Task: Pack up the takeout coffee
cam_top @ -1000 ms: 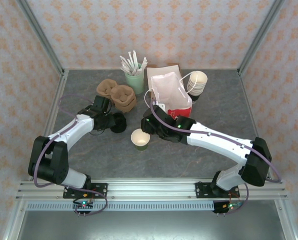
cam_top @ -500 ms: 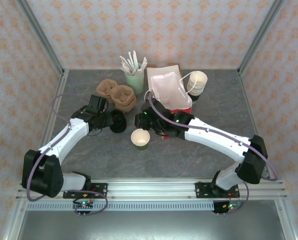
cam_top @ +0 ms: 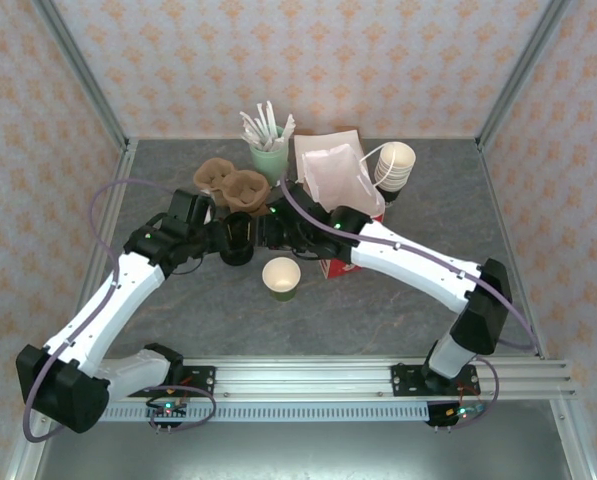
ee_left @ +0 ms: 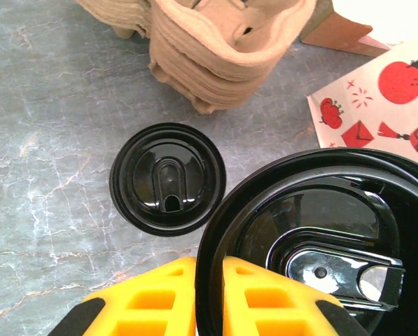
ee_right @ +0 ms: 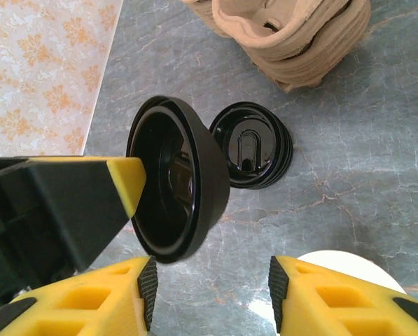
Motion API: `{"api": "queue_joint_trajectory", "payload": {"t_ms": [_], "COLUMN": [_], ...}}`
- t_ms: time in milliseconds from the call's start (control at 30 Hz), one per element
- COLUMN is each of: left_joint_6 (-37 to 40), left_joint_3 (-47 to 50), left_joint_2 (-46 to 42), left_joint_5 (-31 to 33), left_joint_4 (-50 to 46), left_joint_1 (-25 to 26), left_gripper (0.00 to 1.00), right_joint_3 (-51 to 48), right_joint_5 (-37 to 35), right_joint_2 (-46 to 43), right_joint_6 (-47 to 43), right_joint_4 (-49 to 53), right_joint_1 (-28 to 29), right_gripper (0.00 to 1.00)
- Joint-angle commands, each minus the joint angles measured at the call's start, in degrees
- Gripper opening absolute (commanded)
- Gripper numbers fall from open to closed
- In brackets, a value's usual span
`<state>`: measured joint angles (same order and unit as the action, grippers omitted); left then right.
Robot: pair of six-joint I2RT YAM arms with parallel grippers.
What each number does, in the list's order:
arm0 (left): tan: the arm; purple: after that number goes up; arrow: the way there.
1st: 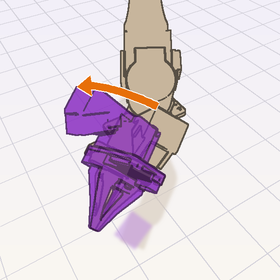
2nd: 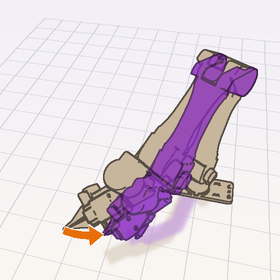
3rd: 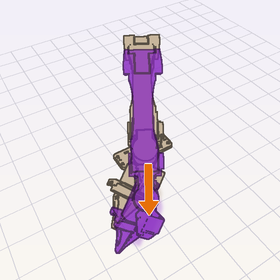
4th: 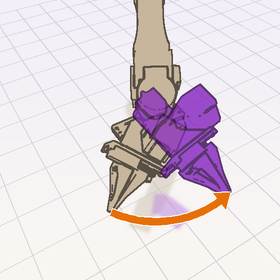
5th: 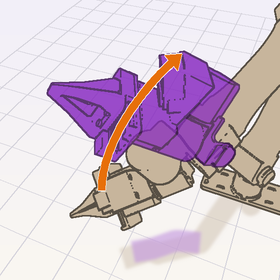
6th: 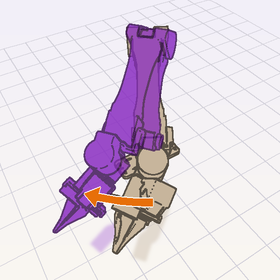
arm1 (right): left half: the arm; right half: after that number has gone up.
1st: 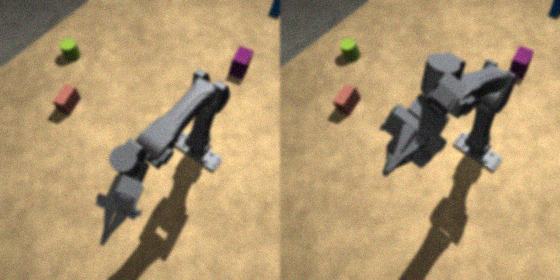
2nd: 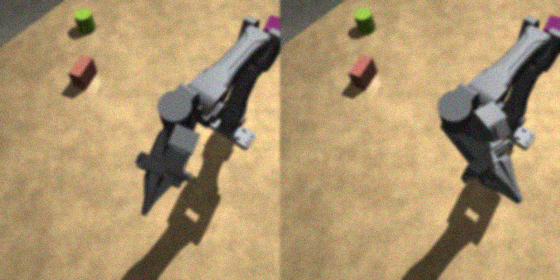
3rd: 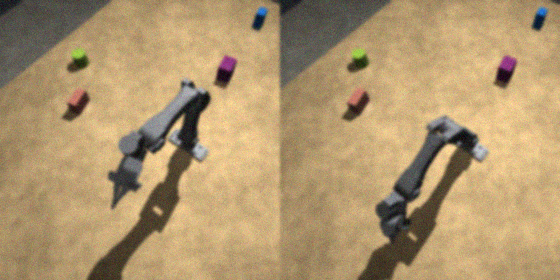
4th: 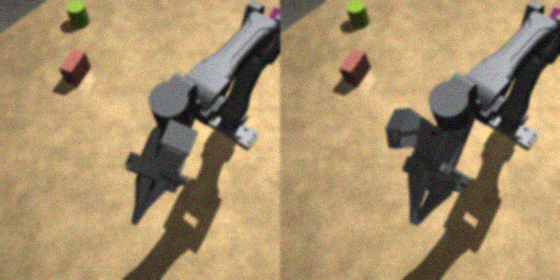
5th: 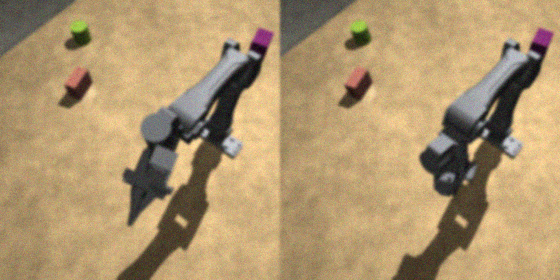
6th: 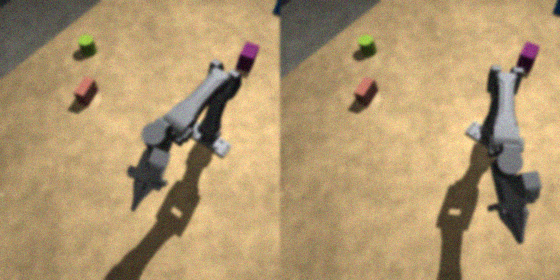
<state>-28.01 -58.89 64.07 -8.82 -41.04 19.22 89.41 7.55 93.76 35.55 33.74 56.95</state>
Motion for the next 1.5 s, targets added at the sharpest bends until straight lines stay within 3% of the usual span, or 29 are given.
{"api": "queue_joint_trajectory", "payload": {"t_ms": [0,533,967,1467], "left_joint_6": [0.87,0.5,0.67,0.94], "left_joint_3": [-2.34,-5.26,-6.58,-6.94], "left_joint_2": [-0.81,-0.88,-0.97,-0.22], "left_joint_5": [-0.5,0.77,1.46,1.29], "left_joint_4": [-4.02,-4.97,-5.72,-5.5], "left_joint_1": [1.18,5.36,6.96,7.14], "left_gripper": [0.15,0.15,0.15,0.15], "right_joint_3": [3.2,8.67,9.21,10.96], "right_joint_5": [-0.6,-4.13,-4.76,-6.5], "right_joint_2": [1.17,4.92,5.17,4.67], "right_joint_6": [-2.05,-4.4,-5.16,-5.77], "right_joint_4": [4.03,8.26,9.08,11.64], "right_joint_1": [0.18,0.18,0.18,0.09], "right_gripper": [0.49,0.47,0.31,0.39]}}
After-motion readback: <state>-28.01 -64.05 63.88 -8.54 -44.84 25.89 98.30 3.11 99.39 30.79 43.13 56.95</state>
